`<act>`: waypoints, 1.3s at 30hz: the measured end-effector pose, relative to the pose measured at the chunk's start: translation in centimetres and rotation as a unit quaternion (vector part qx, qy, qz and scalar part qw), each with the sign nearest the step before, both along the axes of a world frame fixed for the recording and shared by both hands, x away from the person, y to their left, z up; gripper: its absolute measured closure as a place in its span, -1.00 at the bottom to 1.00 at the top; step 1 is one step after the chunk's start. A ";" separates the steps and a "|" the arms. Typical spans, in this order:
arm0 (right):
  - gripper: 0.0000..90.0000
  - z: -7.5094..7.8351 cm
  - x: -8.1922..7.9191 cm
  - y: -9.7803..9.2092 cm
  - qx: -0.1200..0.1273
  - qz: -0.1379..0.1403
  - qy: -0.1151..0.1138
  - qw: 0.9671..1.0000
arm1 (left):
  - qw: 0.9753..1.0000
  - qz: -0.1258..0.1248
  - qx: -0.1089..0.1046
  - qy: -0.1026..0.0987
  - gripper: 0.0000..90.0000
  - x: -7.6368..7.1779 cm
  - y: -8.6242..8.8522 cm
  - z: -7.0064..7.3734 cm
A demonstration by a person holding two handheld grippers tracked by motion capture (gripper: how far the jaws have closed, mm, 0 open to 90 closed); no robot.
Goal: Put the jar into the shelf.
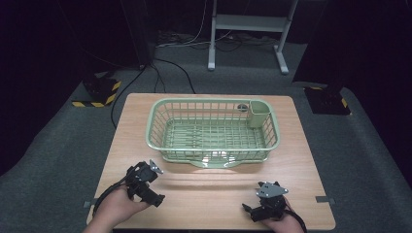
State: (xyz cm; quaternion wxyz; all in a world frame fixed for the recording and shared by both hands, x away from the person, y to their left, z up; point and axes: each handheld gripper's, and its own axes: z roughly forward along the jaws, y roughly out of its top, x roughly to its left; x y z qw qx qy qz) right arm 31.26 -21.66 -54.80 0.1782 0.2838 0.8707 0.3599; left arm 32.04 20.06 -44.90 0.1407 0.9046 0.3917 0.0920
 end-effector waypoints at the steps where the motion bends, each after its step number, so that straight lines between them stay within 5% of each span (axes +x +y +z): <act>1: -0.99 0.0 0.0 0.0 0.000 0.000 0.000 1.000 | 1.000 0.000 0.002 -0.001 -0.92 0.0 0.1 0.2; 23: -0.99 0.0 0.0 0.0 0.000 0.000 0.000 1.000 | 0.999 0.036 0.022 0.003 -0.92 -0.1 4.4 1.7; 39: -0.99 0.0 0.0 0.0 0.000 0.000 -0.001 1.000 | 0.996 0.076 0.022 0.027 -0.92 -1.1 8.0 0.7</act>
